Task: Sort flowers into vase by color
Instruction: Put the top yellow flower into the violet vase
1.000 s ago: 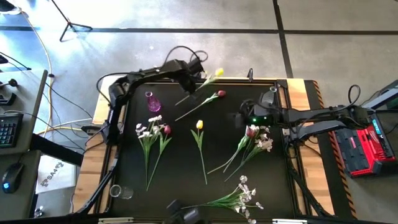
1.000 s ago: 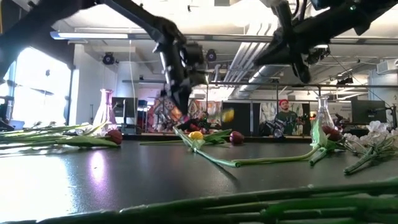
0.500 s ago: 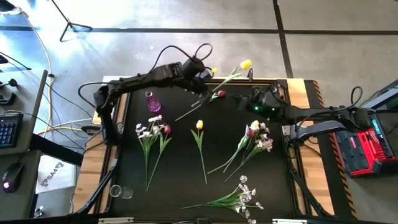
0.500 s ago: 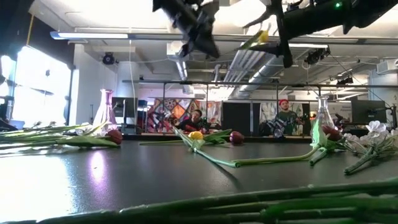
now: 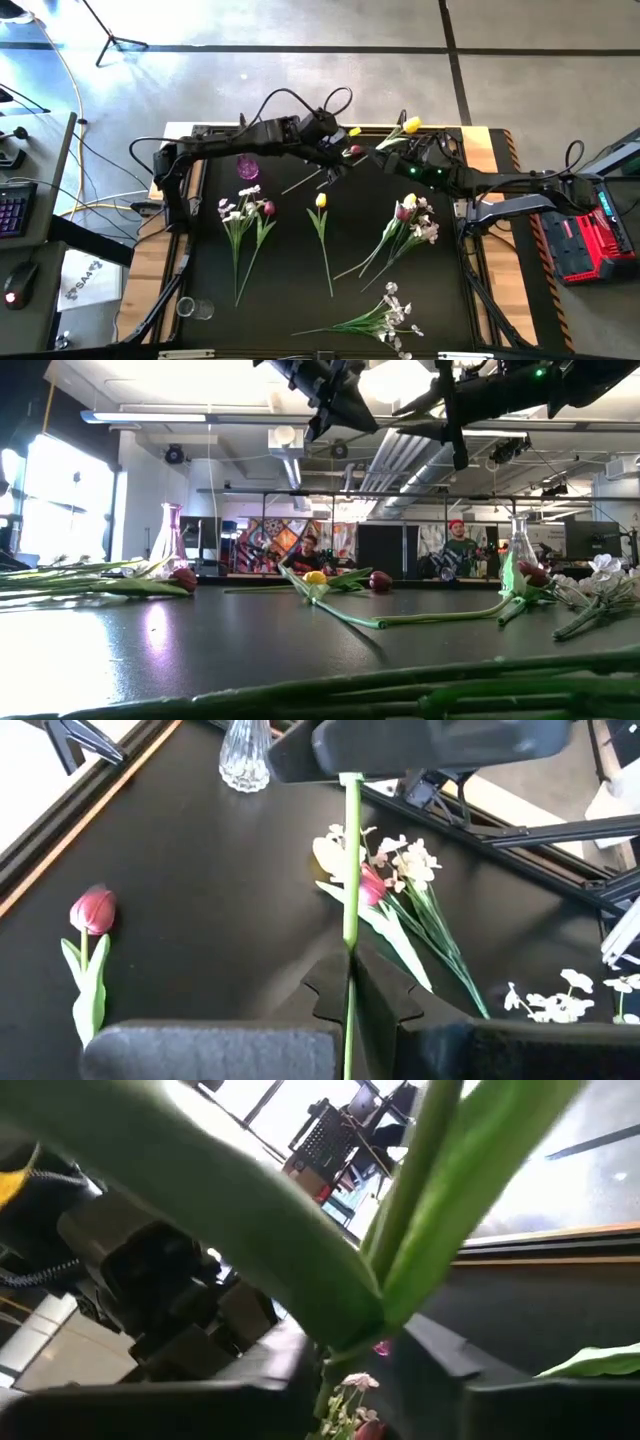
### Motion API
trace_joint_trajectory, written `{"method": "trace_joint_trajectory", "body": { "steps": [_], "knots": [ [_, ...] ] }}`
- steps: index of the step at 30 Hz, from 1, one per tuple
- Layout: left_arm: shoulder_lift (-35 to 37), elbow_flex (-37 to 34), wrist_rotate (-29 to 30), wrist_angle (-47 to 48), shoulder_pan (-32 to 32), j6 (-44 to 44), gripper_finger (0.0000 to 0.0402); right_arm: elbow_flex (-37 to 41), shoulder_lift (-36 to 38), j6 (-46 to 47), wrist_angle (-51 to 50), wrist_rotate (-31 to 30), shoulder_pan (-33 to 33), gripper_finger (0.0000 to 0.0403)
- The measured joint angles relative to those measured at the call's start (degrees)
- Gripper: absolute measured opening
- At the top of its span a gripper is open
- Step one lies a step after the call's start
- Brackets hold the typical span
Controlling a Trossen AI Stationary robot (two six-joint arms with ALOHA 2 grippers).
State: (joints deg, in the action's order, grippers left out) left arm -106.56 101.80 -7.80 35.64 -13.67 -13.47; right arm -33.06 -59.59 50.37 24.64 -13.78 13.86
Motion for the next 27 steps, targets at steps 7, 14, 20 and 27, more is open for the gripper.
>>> {"method": "trace_joint_trajectory", "body": {
  "steps": [7,14,20,27],
  "knots": [
    [0.0,0.0,0.0,1.3,0.3,-3.0,0.0001,-0.1,0.0,-4.0,-1.7,1.5,-0.9,0.0012],
    [0.5,0.0,0.3,5.6,-0.1,-2.3,0.0052,-1.0,0.0,-7.6,-10.2,4.5,-1.0,0.0002],
    [1.9,0.0,-0.3,3.1,-0.2,0.7,0.0126,-8.4,0.0,-21.1,-28.2,5.8,-2.4,0.0001],
    [2.7,0.0,-3.2,-7.5,0.0,5.1,0.0173,-14.1,0.0,-32.1,-36.0,8.6,-2.4,0.0001]
  ]
}}
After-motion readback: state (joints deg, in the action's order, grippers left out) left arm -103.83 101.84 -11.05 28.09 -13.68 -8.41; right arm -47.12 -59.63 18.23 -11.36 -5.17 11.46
